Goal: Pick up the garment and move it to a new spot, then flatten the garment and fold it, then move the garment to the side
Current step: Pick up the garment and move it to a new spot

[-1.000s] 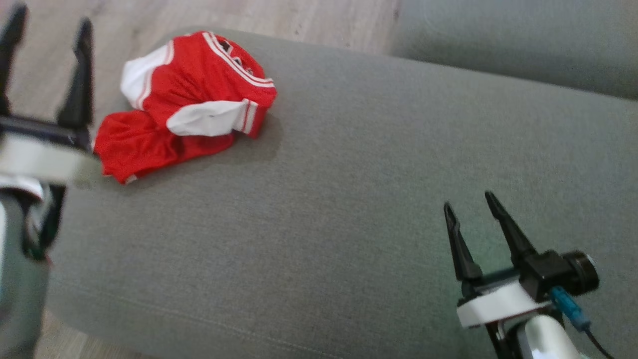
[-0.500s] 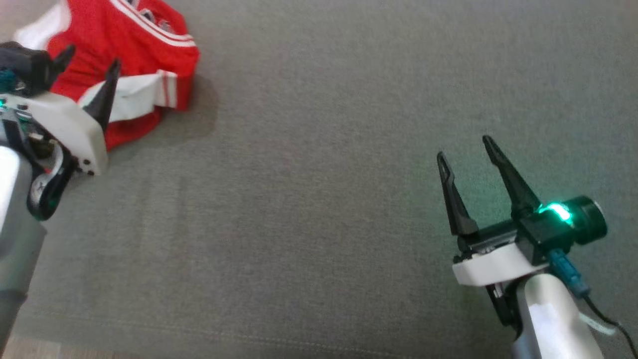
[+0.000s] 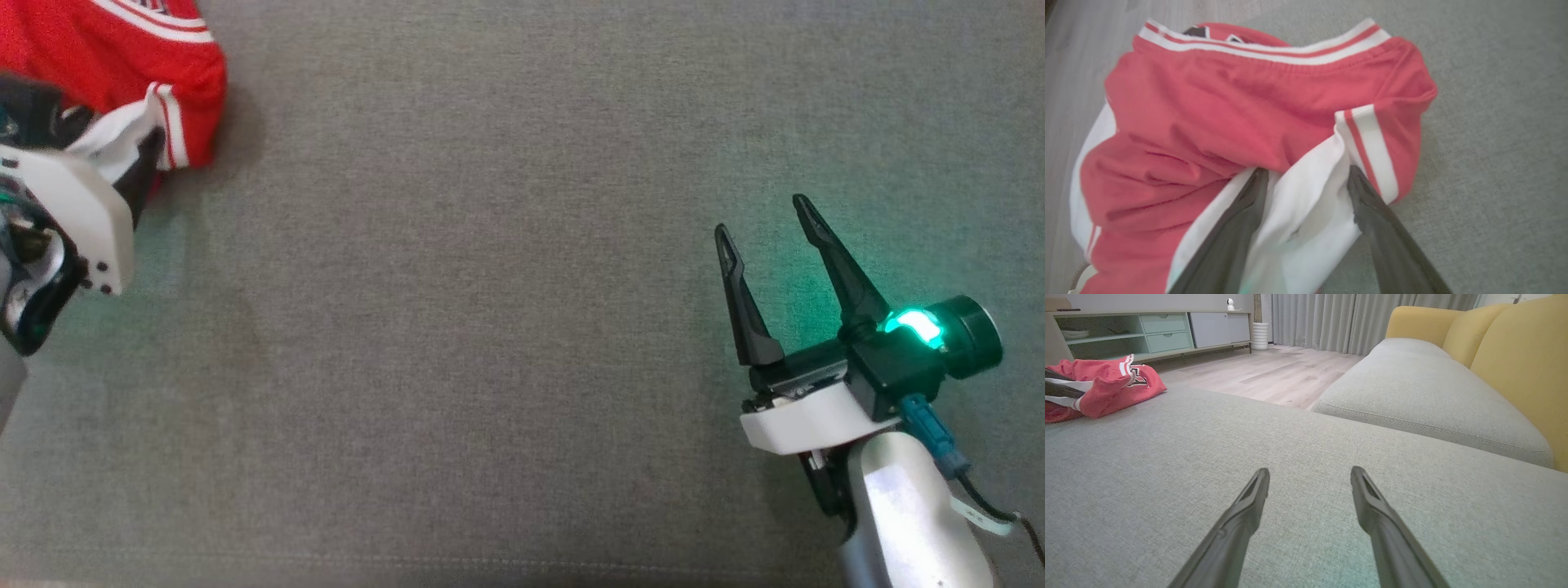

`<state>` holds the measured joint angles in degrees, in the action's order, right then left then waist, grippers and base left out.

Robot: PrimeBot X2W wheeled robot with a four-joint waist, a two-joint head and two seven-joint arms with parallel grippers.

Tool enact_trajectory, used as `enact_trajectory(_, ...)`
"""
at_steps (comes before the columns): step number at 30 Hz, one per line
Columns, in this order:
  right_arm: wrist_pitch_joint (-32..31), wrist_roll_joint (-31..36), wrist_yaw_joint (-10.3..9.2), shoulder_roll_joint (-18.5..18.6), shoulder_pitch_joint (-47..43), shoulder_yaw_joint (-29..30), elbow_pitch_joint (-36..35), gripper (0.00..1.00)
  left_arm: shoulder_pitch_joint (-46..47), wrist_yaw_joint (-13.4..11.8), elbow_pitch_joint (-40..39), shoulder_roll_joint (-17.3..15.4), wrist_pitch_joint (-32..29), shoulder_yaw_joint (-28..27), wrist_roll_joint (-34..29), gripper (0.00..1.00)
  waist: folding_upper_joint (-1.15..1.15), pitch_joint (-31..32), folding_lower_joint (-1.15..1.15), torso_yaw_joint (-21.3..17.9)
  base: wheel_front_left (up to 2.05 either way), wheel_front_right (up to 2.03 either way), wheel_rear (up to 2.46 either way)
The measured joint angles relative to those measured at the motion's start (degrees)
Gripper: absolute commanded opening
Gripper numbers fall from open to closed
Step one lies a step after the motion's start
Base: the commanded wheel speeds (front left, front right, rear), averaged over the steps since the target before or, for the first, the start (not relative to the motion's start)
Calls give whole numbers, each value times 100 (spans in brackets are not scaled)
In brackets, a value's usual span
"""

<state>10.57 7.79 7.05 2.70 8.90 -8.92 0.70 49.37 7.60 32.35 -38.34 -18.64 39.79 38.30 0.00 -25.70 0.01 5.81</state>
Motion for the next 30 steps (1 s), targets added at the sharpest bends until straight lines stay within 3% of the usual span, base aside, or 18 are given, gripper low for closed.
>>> enact_trajectory(1, 0, 22, 0, 0, 20, 2, -10, 100, 15, -1, 58, 0, -11, 82, 38, 85, 0, -22, 0, -29, 0, 0, 0)
enact_trajectory(2, 0, 34, 0, 0, 21, 7, -18, 100, 18, -1, 102, 1, -62, 145, 85, 45, 0, -40, 0, -54, 0, 0, 0)
enact_trajectory(4, 0, 35, 0, 0, 18, 20, -21, 100, 40, 0, 144, 3, -66, 292, 159, 0, 0, -58, 0, -86, 0, 0, 0)
enact_trajectory(18, 88, -190, 0, 0, -8, -1, 266, 100, 809, -113, 603, -65, 959, 438, -147, 0, 0, 556, -1, -83, 0, 0, 0)
enact_trajectory(30, 253, -583, 0, -1, -298, 1, 705, 100, 1271, -171, 322, 58, 1060, 483, -309, 0, 0, 1592, -2, -291, 0, 0, 0)
